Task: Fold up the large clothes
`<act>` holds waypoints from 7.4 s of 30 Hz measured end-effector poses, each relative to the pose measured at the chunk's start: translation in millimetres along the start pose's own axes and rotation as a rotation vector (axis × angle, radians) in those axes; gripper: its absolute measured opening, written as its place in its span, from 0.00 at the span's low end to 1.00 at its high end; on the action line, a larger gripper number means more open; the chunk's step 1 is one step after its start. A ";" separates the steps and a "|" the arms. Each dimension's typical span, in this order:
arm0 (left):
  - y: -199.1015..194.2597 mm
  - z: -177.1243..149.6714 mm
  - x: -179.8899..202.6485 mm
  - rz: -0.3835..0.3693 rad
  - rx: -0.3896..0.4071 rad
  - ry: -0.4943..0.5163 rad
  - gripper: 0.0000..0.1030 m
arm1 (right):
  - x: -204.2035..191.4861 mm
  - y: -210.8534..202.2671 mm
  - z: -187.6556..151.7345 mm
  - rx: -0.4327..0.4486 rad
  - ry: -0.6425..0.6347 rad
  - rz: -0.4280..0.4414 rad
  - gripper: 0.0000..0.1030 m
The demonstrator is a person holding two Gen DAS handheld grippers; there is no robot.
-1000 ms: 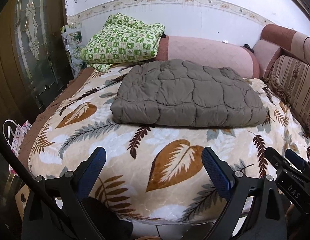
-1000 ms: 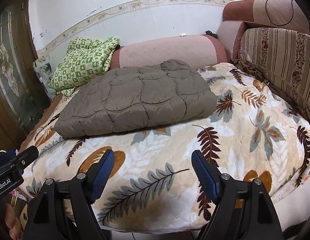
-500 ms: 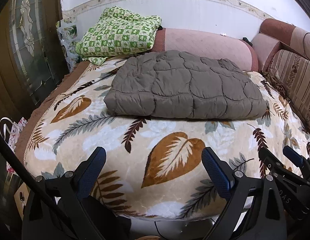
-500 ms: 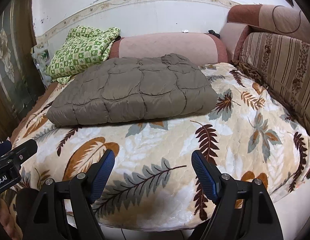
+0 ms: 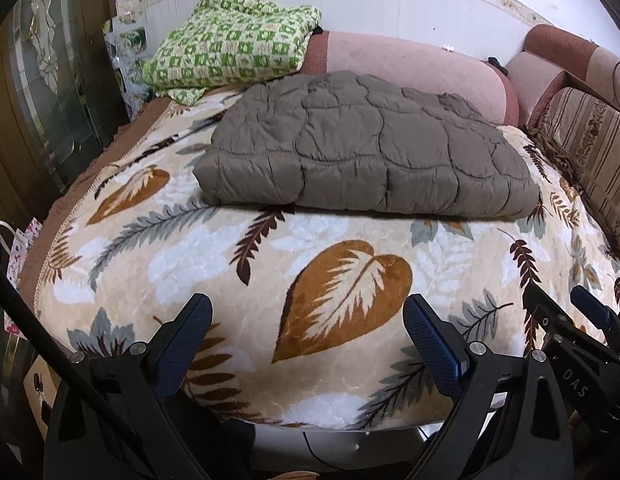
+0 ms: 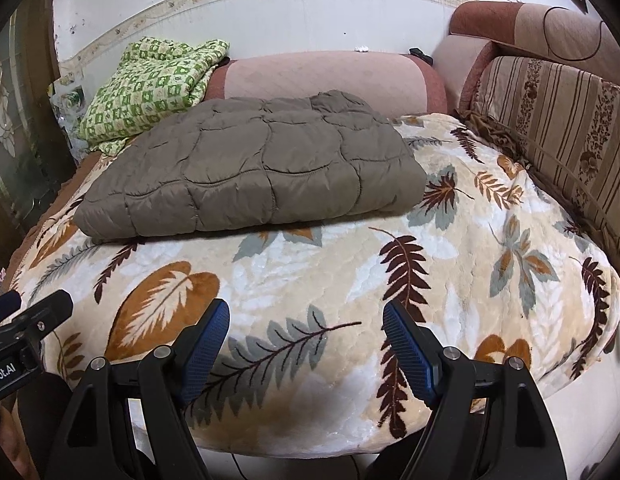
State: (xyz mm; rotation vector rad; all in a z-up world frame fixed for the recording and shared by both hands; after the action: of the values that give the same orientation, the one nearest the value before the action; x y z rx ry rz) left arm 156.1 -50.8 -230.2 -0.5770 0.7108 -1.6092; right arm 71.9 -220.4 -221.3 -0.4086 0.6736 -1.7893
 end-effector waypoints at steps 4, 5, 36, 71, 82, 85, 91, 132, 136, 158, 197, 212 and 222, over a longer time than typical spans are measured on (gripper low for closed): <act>7.2 -1.3 0.2 -0.001 -0.017 -0.003 0.93 | -0.3 5.4 -0.6 -0.010 -0.001 -0.001 0.81; 8.5 -0.9 0.4 0.000 -0.017 -0.002 0.93 | -0.3 6.7 -0.9 -0.012 -0.001 -0.002 0.81; 53.6 0.5 -26.7 0.015 -0.078 -0.041 0.93 | -31.9 51.7 29.2 -0.059 -0.072 0.045 0.81; 24.2 24.2 -85.8 0.090 0.006 -0.158 0.93 | -11.8 165.1 127.2 -0.104 0.144 0.268 0.51; -1.6 24.3 -30.5 0.038 0.035 -0.060 0.93 | 128.4 84.1 73.6 -0.033 0.313 0.097 0.61; -5.6 21.7 -19.0 0.028 0.033 -0.041 0.93 | 112.2 62.8 61.6 -0.009 0.260 0.107 0.67; -15.5 16.2 -7.6 0.023 0.042 -0.015 0.93 | 65.6 37.2 36.1 -0.003 0.149 0.120 0.71; 0.9 -13.6 17.9 -0.058 -0.030 0.040 0.93 | -9.3 12.2 -9.1 -0.055 0.034 0.123 0.78; 3.3 -14.4 18.5 -0.056 -0.034 0.043 0.93 | -9.7 12.7 -9.6 -0.053 0.027 0.116 0.78; 24.8 -22.3 14.9 -0.031 -0.086 0.046 0.93 | -12.6 23.5 -15.4 -0.073 -0.008 0.097 0.80; 55.4 -32.7 14.0 -0.007 -0.152 0.058 0.93 | -11.5 39.5 -18.2 -0.067 -0.072 0.038 0.81; 32.9 -5.5 14.4 0.019 -0.018 0.080 0.93 | -17.9 33.1 2.5 0.016 -0.182 -0.028 0.83; 26.3 22.3 -12.9 0.070 0.051 0.034 0.93 | -23.7 38.9 23.8 0.004 -0.170 -0.044 0.83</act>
State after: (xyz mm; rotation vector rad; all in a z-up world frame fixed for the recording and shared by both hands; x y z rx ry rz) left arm 191.9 -43.2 -233.7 -0.4838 0.7062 -1.5705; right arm 122.4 -211.8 -225.9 -0.5696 0.5458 -1.7736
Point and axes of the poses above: each gripper's, at about its wrist camera, not at the fingertips, and y roughly the way its jaws point, x to its right, z to its top, the point moved 10 cm from there along y, roughly the way its jaws point, and after that the axes turned 2 degrees about x, right-handed, at the moved point
